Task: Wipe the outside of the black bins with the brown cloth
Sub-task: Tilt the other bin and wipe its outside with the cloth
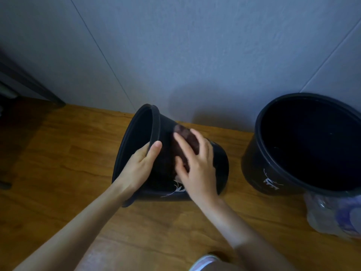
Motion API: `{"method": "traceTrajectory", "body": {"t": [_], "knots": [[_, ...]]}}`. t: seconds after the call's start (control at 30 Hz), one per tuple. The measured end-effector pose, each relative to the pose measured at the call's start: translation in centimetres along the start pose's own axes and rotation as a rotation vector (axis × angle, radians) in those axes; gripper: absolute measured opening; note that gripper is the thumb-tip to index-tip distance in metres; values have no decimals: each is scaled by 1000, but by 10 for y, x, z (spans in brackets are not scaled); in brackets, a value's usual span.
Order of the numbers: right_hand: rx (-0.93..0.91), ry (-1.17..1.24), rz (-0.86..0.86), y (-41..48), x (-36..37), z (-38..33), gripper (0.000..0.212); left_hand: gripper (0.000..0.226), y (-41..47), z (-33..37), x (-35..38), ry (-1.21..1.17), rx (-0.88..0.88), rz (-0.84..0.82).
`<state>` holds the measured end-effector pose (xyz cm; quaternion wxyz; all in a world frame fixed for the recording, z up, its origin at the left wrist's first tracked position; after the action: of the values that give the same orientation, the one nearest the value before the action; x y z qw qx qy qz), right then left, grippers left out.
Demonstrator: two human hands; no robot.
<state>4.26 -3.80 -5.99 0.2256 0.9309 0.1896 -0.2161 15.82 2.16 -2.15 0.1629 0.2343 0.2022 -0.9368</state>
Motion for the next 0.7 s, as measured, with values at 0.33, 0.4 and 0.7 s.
{"method": "traceTrajectory", "body": {"t": [0.33, 0.4, 0.7], "knots": [[536, -16, -6, -29, -30, 125, 46, 32, 10, 7, 6, -168, -138, -112], [492, -2, -6, -35, -27, 118, 46, 31, 18, 8, 3, -193, -218, -105], [450, 201, 156, -32, -46, 99, 62, 19, 16, 10, -2, -104, -173, 57]]}}
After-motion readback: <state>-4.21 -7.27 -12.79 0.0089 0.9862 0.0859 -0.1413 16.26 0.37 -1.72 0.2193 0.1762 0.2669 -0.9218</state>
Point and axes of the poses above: each hand's wrist, its own y-axis towards the middle knuckle, its own x-axis out of the palm, z = x × y, the point moved 7 cm from there along y, towards the middle knuckle, and after that the axes turned 12 degrees about y, right-handed, at the moved point
